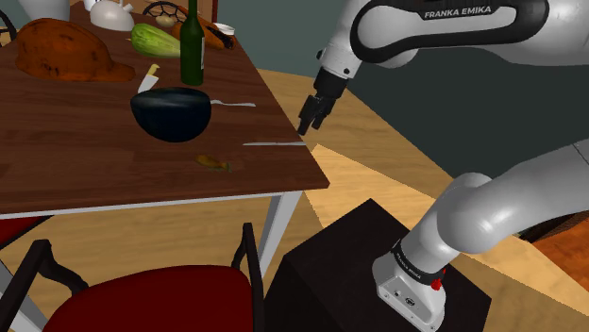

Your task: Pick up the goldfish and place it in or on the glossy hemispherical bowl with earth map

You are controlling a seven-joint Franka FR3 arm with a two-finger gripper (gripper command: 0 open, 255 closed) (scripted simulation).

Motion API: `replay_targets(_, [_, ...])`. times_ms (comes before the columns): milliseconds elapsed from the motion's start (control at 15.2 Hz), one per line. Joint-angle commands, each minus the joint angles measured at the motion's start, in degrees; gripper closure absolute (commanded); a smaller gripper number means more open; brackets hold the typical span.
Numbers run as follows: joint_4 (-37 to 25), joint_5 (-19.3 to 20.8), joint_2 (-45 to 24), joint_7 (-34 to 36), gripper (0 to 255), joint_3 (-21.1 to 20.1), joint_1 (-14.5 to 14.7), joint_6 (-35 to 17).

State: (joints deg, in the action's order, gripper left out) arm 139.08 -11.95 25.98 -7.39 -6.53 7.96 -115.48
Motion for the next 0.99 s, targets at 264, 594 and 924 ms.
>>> replay_targets(264, [-4.59, -1.43, -10.53, 0.7, 0, -3.8, 2.78, -7.96])
replay_targets(594, [-9.77, -1.05, -19.44, 1.81, 0, -6.76, 4.8, -13.32])
replay_targets(924, [-16.26, 0.98, -28.54, 3.58, 0, -9.24, 6.91, -17.47])
